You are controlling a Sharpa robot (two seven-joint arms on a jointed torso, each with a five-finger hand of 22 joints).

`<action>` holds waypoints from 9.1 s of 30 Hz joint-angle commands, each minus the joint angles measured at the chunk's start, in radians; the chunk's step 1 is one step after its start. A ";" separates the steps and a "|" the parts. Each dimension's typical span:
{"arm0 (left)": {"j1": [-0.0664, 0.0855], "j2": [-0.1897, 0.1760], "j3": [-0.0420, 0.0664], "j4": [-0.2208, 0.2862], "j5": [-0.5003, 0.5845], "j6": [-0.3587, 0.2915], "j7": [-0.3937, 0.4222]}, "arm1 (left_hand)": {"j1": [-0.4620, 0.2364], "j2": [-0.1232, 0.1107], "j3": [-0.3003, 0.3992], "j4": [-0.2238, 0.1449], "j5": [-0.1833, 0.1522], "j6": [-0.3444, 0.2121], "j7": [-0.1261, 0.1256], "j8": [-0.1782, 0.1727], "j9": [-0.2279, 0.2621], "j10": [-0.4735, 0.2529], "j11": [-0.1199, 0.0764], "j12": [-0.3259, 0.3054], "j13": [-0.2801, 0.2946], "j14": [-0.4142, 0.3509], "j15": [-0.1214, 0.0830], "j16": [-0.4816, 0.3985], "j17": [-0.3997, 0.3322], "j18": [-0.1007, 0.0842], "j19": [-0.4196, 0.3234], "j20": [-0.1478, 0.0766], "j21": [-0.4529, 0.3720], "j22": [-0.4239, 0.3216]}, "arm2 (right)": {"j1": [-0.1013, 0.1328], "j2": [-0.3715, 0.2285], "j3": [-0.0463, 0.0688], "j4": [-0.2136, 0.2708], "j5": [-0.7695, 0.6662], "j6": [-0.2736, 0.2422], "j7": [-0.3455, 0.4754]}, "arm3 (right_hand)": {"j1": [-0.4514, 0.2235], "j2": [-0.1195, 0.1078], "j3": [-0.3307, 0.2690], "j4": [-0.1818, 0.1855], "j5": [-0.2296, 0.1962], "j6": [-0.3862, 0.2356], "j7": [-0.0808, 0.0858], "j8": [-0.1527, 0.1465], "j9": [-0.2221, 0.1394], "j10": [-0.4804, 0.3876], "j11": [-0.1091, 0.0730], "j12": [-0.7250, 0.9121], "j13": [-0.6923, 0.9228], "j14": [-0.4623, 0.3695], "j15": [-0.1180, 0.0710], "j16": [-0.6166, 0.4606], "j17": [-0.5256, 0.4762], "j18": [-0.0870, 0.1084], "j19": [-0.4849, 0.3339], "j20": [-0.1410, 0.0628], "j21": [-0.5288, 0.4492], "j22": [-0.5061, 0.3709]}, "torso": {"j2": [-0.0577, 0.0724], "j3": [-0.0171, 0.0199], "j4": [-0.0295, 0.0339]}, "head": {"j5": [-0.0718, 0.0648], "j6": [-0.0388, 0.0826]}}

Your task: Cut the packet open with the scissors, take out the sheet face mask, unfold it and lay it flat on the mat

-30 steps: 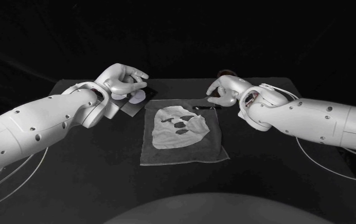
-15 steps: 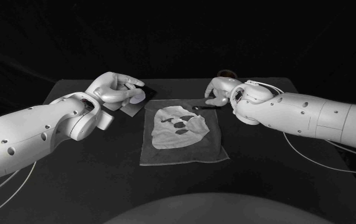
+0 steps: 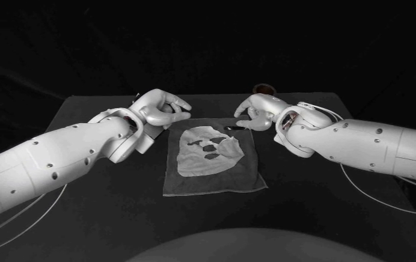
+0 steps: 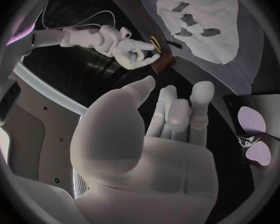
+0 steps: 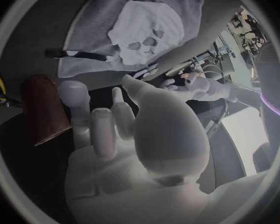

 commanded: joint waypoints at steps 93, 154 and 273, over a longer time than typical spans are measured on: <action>-0.033 0.544 -0.021 -0.579 -0.475 0.009 -0.071 | 0.070 0.124 0.083 0.023 -0.001 0.100 -0.049 0.116 0.126 0.258 -0.052 0.257 0.435 0.299 -0.050 0.202 0.545 -0.095 0.276 -0.046 0.409 0.346 | 0.156 -0.069 0.008 0.043 0.833 -0.067 0.425 | -0.043 0.000 0.033 -0.008 0.017 -0.055 0.024 -0.012 -0.007 -0.301 0.022 -0.556 -0.482 -0.122 0.027 -0.431 -0.282 0.058 -0.178 0.027 -0.376 -0.250 | 0.020 0.0382 -0.0792 | 0.004 0.025; -0.031 0.517 -0.018 -0.552 -0.334 0.058 -0.032 | 0.016 0.145 0.092 -0.023 -0.002 0.077 -0.057 0.204 0.159 0.236 -0.058 0.224 0.422 0.299 -0.054 0.202 0.545 -0.094 0.269 -0.047 0.407 0.343 | 0.156 -0.069 0.008 0.024 0.836 -0.035 0.410 | -0.047 0.001 0.029 -0.006 0.006 -0.060 0.026 -0.009 -0.006 -0.311 0.024 -0.555 -0.489 -0.131 0.030 -0.440 -0.288 0.058 -0.185 0.031 -0.390 -0.259 | 0.021 0.0379 -0.0790 | 0.004 0.023; 0.061 -0.088 -0.025 -0.282 0.005 -0.197 -0.285 | 0.161 0.091 -0.512 0.233 -0.001 -0.157 -0.001 0.189 0.059 -0.105 0.000 -0.020 0.091 -0.040 -0.002 -0.089 -0.001 0.012 -0.062 -0.003 -0.073 -0.070 | 0.090 -0.026 0.001 -0.068 0.841 0.013 0.398 | -0.041 0.004 0.028 -0.010 0.005 -0.068 0.028 -0.006 -0.005 -0.324 0.026 -0.553 -0.497 -0.146 0.033 -0.464 -0.308 0.058 -0.189 0.034 -0.404 -0.269 | -0.012 0.0204 -0.0241 | 0.186 0.033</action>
